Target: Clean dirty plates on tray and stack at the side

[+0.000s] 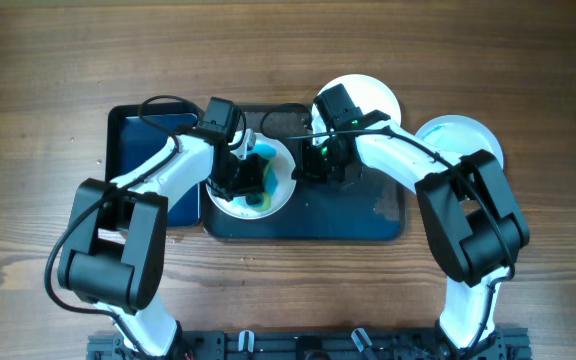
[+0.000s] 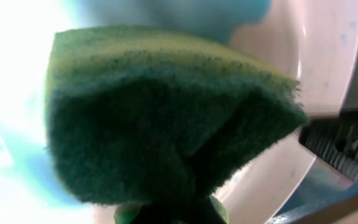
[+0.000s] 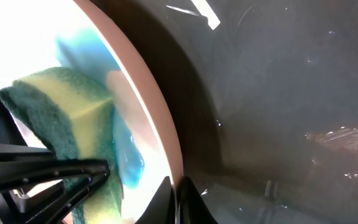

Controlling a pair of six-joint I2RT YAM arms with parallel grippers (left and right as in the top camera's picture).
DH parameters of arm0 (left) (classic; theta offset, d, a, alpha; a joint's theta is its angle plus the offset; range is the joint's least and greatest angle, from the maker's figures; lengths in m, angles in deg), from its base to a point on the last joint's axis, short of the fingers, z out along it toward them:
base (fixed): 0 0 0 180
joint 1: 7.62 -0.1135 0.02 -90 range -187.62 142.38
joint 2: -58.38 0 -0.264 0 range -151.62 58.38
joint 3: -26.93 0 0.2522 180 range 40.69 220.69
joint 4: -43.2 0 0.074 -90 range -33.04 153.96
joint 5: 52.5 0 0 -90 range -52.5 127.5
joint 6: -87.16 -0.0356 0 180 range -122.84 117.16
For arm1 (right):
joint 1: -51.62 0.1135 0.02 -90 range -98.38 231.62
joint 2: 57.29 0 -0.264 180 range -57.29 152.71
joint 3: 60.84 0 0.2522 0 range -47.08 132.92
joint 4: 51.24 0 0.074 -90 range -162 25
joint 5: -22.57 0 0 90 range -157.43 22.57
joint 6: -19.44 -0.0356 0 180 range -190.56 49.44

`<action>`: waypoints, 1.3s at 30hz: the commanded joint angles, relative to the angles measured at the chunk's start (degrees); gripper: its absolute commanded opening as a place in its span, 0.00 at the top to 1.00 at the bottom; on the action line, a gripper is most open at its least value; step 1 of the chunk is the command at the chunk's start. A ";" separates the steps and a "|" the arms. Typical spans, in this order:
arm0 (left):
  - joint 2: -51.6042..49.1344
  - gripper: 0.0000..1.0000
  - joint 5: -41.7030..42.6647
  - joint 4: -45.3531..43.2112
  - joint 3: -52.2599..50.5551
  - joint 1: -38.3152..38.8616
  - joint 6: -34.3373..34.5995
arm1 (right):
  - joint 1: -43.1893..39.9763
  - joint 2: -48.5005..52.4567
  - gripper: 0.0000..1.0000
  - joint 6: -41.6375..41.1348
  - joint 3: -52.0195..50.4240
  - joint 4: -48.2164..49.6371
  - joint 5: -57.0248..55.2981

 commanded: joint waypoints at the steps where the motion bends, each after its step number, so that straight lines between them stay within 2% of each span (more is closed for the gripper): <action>1: -2.08 0.96 -21.64 -2.91 -1.40 0.79 18.62 | 0.66 0.87 0.96 -0.13 -0.42 -0.11 0.98; 3: -2.08 0.96 -34.53 -2.38 -1.40 0.79 24.92 | 0.66 0.87 0.96 -0.15 -0.42 -0.09 0.94; 4: -2.08 0.96 -37.90 -1.64 -1.40 0.79 25.73 | 0.66 0.87 0.96 -0.15 -0.42 -0.11 0.94; 7: -2.08 0.96 -40.81 1.81 -1.40 0.81 26.36 | 0.66 0.87 0.96 -0.24 -0.42 -0.09 0.72; 9: -2.08 0.96 -37.46 3.98 -1.40 0.90 25.29 | 0.66 0.87 0.96 -0.35 -0.42 -0.04 0.50; 12: -1.62 0.96 -23.08 4.28 -1.27 0.90 15.04 | 0.66 0.87 0.96 -0.42 -0.42 -0.07 0.28; 14: -0.02 0.96 -17.79 4.33 -0.35 0.90 12.13 | 0.66 0.85 0.96 -0.76 -0.42 -0.13 -0.13; 17: 5.03 0.96 -16.63 5.57 3.26 0.39 10.58 | 0.66 0.85 0.96 -0.74 -0.39 -0.15 -0.20; 19: 12.63 0.96 -16.83 8.74 9.66 -2.51 9.33 | 1.14 -0.04 0.96 -1.68 -0.31 -1.03 -2.62; 22: 17.35 0.96 -16.81 9.66 12.09 -6.08 9.35 | 2.78 -2.25 0.96 -1.81 -0.28 -1.49 -6.73; 26: 20.72 0.96 -16.37 10.82 12.11 -11.13 9.42 | 6.88 -8.46 0.96 -1.55 0.22 -4.87 -19.45; 29: 20.33 0.96 -10.40 10.84 12.11 -13.33 9.60 | 10.08 -13.38 0.96 0.11 0.22 -8.41 -31.32; 35: 19.76 0.96 -9.57 10.71 12.11 -14.34 9.57 | 19.67 -24.15 0.96 1.64 0.22 -16.94 -61.26; 39: 19.76 0.96 -9.57 10.71 12.11 -14.34 9.57 | 24.96 -27.45 0.96 1.64 0.22 -21.53 -76.04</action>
